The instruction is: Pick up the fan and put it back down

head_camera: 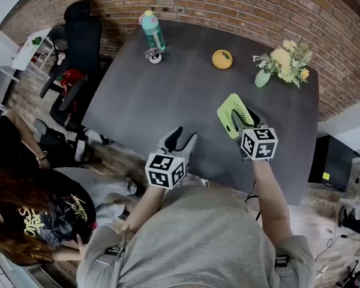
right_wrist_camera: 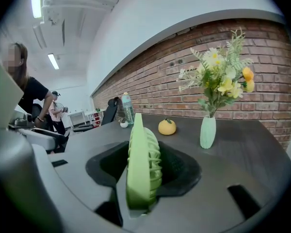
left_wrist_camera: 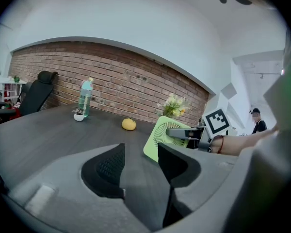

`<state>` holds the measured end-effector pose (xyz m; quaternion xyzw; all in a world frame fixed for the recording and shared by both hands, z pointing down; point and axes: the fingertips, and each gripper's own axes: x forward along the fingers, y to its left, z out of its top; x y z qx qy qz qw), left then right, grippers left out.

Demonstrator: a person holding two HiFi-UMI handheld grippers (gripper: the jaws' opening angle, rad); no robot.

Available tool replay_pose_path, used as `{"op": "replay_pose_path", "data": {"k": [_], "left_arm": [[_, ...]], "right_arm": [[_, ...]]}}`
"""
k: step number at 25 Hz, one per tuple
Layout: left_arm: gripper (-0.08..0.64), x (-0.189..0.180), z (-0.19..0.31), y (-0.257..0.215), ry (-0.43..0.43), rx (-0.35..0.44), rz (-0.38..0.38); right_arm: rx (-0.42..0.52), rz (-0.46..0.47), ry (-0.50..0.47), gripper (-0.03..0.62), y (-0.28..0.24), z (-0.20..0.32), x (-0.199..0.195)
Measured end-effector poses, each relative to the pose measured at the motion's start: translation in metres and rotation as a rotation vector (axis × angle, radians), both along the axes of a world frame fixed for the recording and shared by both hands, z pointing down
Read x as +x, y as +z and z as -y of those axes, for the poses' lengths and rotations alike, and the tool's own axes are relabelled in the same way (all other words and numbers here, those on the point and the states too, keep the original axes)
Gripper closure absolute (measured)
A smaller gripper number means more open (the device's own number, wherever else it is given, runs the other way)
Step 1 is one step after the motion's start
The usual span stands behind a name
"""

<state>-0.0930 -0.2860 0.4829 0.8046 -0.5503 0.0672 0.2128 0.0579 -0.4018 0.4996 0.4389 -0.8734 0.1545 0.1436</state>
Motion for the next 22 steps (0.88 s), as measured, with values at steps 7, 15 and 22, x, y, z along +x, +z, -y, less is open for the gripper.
{"op": "replay_pose_path", "data": {"k": [7, 15, 22], "left_arm": [[0.359, -0.018, -0.002, 0.001, -0.054, -0.002, -0.001], [0.359, -0.043, -0.008, 0.004, -0.131, -0.011, 0.0], [0.357, -0.06, -0.014, 0.01, -0.196, -0.022, -0.007]], "right_arm": [[0.003, 0.003, -0.076, 0.405, -0.002, 0.011, -0.037], [-0.013, 0.002, -0.156, 0.406, 0.002, 0.019, -0.076], [-0.018, -0.009, -0.233, 0.407, 0.008, 0.026, -0.114]]}}
